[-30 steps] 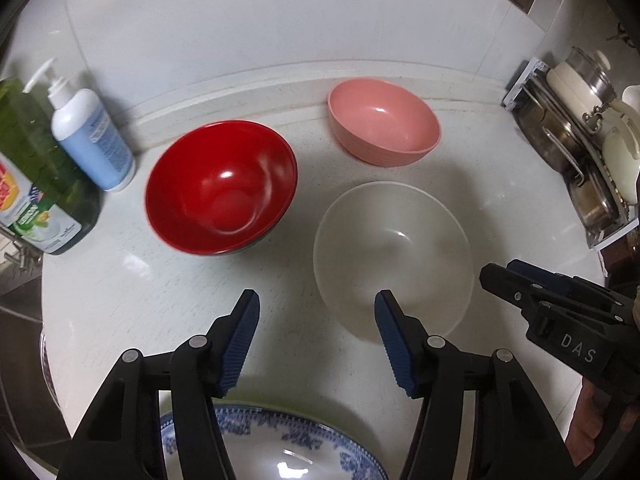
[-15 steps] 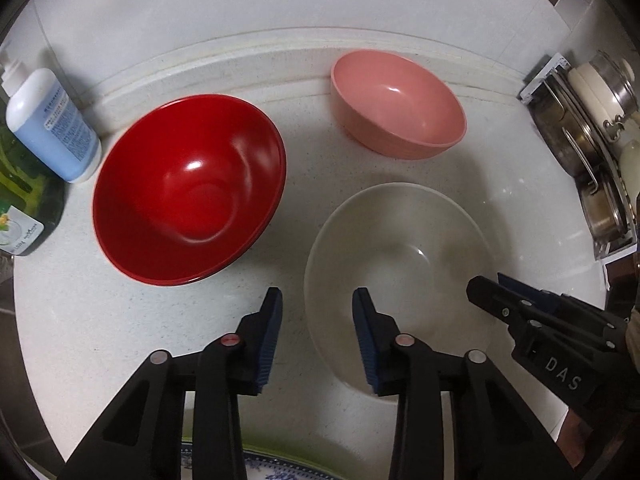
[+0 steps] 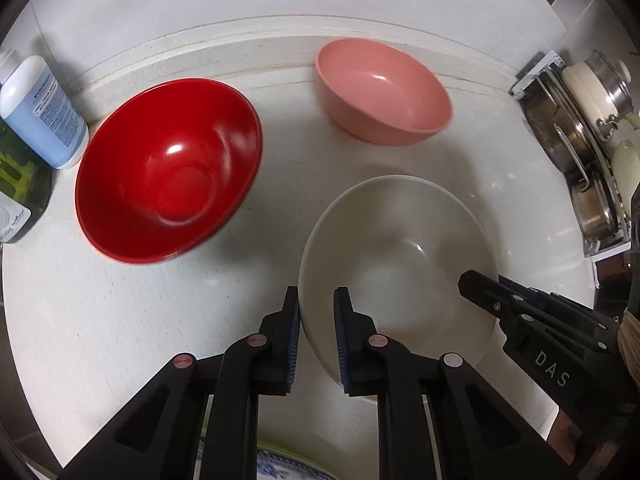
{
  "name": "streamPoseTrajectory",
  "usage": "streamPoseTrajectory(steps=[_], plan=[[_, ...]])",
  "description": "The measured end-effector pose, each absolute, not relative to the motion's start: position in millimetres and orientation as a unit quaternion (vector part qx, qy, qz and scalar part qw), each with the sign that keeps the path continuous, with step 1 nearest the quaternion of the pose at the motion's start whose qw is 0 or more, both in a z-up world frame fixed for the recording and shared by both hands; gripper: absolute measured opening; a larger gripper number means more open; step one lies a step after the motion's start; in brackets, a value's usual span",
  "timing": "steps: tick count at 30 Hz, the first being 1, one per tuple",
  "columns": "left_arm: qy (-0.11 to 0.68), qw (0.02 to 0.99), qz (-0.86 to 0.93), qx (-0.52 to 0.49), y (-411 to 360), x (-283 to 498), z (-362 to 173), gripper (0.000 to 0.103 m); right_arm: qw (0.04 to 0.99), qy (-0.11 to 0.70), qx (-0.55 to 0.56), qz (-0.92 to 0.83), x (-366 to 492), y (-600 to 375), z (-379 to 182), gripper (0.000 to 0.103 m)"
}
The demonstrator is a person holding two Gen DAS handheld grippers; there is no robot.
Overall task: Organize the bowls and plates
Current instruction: 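Close both grippers on the rim of the white bowl, then lift the white bowl with both grippers and carry it over the plate stack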
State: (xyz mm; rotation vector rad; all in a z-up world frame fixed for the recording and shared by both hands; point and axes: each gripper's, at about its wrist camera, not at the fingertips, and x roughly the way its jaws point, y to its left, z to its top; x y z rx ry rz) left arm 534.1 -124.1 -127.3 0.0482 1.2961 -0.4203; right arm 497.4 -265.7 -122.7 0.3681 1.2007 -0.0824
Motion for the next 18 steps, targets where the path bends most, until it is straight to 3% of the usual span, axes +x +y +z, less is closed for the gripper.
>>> streamPoseTrajectory(steps=[18], plan=[[0.581, 0.776, -0.242, 0.027, -145.2, 447.4, -98.2, 0.018, 0.828, 0.533, 0.162, -0.073, 416.6, -286.7, -93.4, 0.013]])
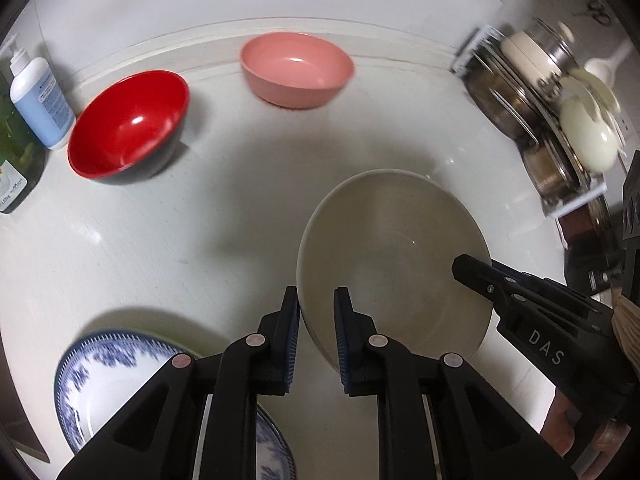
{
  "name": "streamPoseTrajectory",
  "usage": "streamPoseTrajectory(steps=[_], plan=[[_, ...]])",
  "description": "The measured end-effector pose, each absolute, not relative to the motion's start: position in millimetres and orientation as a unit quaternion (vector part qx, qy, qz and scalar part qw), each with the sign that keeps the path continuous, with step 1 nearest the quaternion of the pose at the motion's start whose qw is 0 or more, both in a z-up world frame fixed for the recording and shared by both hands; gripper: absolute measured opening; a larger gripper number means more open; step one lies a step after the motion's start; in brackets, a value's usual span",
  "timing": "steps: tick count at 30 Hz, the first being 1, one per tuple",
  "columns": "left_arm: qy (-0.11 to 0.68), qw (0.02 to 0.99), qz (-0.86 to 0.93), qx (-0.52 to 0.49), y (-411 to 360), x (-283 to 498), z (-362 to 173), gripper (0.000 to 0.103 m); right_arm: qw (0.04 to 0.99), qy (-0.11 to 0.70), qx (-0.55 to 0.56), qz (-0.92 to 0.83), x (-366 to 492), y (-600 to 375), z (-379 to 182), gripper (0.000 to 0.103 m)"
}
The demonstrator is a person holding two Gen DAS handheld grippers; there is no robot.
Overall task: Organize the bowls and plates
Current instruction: 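Lift the white bowl with both grippers and carry it over the plate stack, then lower the white bowl onto the plates and open both grippers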
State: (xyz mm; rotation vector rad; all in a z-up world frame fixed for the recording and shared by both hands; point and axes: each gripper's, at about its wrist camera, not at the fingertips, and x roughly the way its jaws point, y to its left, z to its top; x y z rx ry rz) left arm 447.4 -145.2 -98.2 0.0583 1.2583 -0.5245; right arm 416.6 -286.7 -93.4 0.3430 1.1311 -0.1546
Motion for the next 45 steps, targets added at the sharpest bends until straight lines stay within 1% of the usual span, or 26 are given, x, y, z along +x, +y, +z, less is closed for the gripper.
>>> streamPoseTrajectory(steps=[13, 24, 35, 40, 44, 45], plan=[[0.594, 0.755, -0.272, 0.051, -174.7, 398.1, -108.6, 0.018, 0.817, 0.54, 0.172, -0.101, 356.2, -316.0, -106.1, 0.014], [0.608, 0.741, -0.275, 0.067, -196.8, 379.6, -120.5, 0.018, 0.806, 0.554, 0.176, -0.112, 336.7, -333.0, -122.8, 0.014], [0.617, 0.736, -0.271, 0.067, -198.9, 376.4, -126.7, 0.019, 0.802, 0.558, 0.182, -0.107, 331.5, -340.1, -131.7, 0.014], [0.618, 0.733, -0.277, 0.066, -201.3, 375.6, -127.1, 0.025, 0.802, 0.56, 0.183, -0.101, 333.0, -339.6, -136.2, 0.015], [0.618, 0.732, -0.278, 0.064, -200.2, 376.0, -126.8, 0.026, 0.802, 0.559, 0.187, -0.095, 333.4, -341.0, -138.1, 0.015], [0.617, 0.734, -0.277, 0.066, -199.8, 376.2, -126.2, 0.027, 0.802, 0.559, 0.189, -0.094, 332.9, -342.5, -138.5, 0.015]])
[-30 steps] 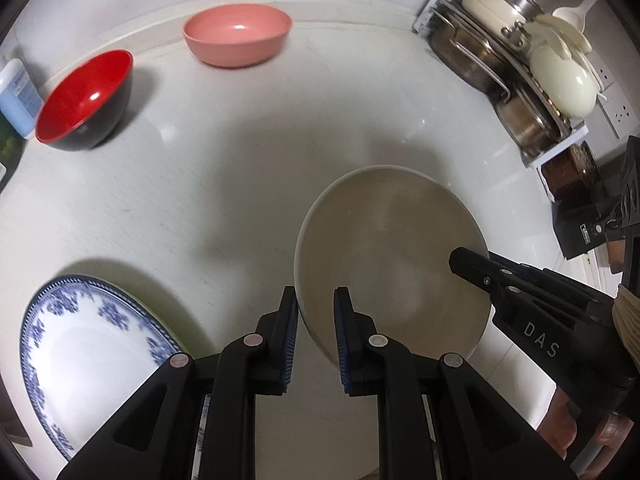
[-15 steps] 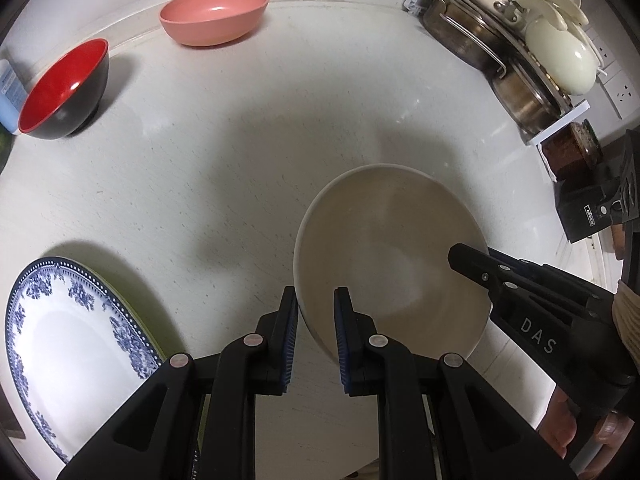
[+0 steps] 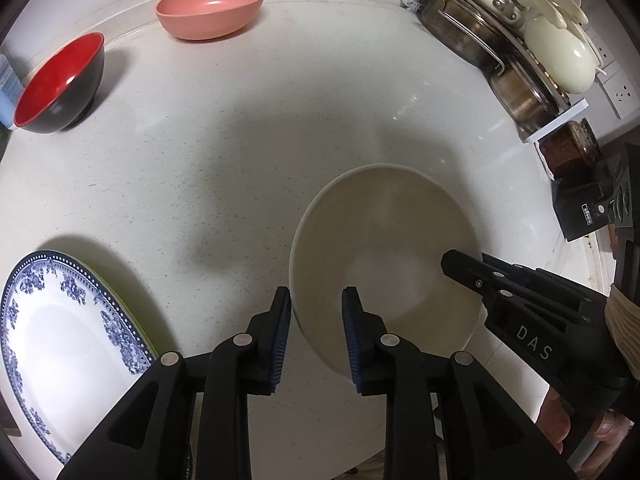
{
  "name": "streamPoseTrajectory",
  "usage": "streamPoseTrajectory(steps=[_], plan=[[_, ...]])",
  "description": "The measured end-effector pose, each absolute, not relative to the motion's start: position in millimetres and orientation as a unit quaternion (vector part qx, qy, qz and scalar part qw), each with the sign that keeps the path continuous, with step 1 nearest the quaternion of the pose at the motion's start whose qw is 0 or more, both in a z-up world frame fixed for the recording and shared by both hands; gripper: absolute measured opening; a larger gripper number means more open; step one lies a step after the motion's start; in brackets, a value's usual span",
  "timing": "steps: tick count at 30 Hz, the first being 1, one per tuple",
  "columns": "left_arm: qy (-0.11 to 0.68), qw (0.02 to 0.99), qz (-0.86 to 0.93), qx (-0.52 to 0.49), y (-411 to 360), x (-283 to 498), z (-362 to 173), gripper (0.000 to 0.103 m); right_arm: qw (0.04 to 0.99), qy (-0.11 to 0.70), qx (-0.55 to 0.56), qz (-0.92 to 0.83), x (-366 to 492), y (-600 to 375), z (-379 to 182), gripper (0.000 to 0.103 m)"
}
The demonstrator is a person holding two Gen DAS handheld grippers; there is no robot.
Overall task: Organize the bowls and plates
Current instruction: 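Lower the white bowl onto the plates and open both grippers, then move both grippers to the pink bowl by the wall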
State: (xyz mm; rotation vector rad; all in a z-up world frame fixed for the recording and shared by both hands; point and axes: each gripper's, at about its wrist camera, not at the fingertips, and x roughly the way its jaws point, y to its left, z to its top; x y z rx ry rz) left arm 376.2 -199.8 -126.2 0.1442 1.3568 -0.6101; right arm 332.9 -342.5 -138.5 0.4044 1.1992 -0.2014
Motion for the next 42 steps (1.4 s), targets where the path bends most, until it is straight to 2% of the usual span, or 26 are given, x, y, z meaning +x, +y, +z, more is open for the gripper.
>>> streamPoseTrajectory(steps=[3, 5, 6, 11, 13, 25, 35, 42], plan=[[0.605, 0.745, -0.271, 0.071, -198.2, 376.9, -121.2, 0.037, 0.803, 0.559, 0.183, -0.097, 332.9, -344.6, -137.0, 0.017], [0.596, 0.753, -0.271, 0.072, -196.7, 378.3, -116.4, 0.04, 0.807, 0.553, 0.185, -0.097, 331.6, -345.7, -133.5, 0.03], [0.592, 0.755, -0.271, 0.071, -195.5, 379.2, -113.6, 0.043, 0.808, 0.55, 0.186, -0.098, 331.2, -345.9, -131.7, 0.031], [0.573, 0.77, -0.269, 0.071, -189.7, 385.7, -100.3, 0.049, 0.82, 0.533, 0.18, -0.105, 331.0, -344.6, -115.5, 0.032], [0.564, 0.778, -0.269, 0.07, -187.2, 388.8, -93.6, 0.056, 0.825, 0.526, 0.175, -0.108, 332.0, -343.4, -108.7, 0.032], [0.514, 0.814, -0.26, 0.078, -168.0, 421.8, -52.8, 0.064, 0.849, 0.497, 0.156, -0.085, 357.1, -327.2, -72.2, 0.032], [0.47, 0.845, -0.232, 0.105, -148.9, 471.7, -26.7, 0.067, 0.865, 0.481, 0.129, -0.065, 405.3, -305.6, -44.3, 0.032], [0.467, 0.846, -0.229, 0.113, -149.1, 516.0, -21.4, 0.067, 0.871, 0.475, 0.113, -0.054, 448.9, -299.1, -33.5, 0.032]])
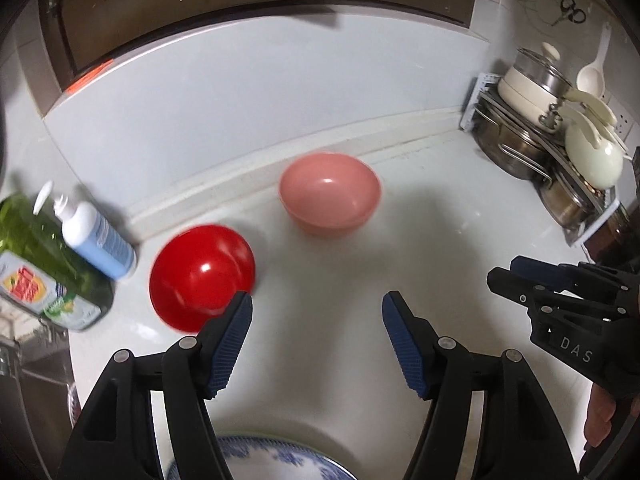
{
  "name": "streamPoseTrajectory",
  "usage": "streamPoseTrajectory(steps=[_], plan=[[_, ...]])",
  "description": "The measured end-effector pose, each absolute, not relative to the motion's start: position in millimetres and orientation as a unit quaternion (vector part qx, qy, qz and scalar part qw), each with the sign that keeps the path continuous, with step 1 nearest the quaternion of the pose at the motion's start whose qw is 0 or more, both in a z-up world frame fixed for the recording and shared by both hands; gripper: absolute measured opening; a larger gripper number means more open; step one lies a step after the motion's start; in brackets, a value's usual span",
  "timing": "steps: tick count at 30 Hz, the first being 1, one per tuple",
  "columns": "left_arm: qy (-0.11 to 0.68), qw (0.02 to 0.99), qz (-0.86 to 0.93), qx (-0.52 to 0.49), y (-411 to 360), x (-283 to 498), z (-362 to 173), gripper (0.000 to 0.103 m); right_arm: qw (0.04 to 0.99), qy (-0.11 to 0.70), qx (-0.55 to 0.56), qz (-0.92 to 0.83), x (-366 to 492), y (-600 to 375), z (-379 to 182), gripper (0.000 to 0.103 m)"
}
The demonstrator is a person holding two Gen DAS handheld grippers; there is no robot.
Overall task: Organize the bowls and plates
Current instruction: 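Move both grippers to the pink bowl by the wall, then close both grippers on the rim of the pink bowl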
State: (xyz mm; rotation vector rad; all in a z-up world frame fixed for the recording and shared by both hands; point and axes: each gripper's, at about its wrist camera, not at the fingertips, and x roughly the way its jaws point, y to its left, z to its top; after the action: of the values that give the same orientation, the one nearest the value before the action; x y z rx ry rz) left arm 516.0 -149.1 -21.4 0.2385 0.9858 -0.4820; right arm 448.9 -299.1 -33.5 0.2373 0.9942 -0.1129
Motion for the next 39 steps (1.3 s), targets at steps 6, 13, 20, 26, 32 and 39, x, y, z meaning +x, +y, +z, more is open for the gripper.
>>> streamPoseTrajectory(steps=[6, 13, 20, 26, 32, 39], plan=[[0.47, 0.845, -0.223, 0.119, -155.5, 557.3, -28.2, 0.067, 0.87, 0.478, 0.106, -0.053, 490.4, -301.2, -34.2, 0.032], [0.48, 0.842, -0.21, 0.126, -166.6, 606.2, -47.4, 0.067, 0.869, 0.481, 0.098, -0.06, 536.4, -305.7, -42.6, 0.032], [0.504, 0.831, -0.204, 0.114, -175.4, 649.3, -68.4, 0.067, 0.865, 0.487, 0.105, -0.061, 579.3, -309.2, -53.1, 0.032], [0.529, 0.817, -0.198, 0.112, -187.5, 675.0, -90.5, 0.066, 0.851, 0.504, 0.135, -0.057, 610.6, -321.9, -73.1, 0.032], [0.552, 0.806, -0.188, 0.104, -195.8, 693.8, -110.9, 0.065, 0.836, 0.522, 0.157, -0.057, 631.8, -333.1, -94.8, 0.032], [0.57, 0.795, -0.18, 0.106, -200.8, 702.6, -127.8, 0.047, 0.822, 0.536, 0.186, -0.052, 643.9, -334.4, -115.2, 0.031]])
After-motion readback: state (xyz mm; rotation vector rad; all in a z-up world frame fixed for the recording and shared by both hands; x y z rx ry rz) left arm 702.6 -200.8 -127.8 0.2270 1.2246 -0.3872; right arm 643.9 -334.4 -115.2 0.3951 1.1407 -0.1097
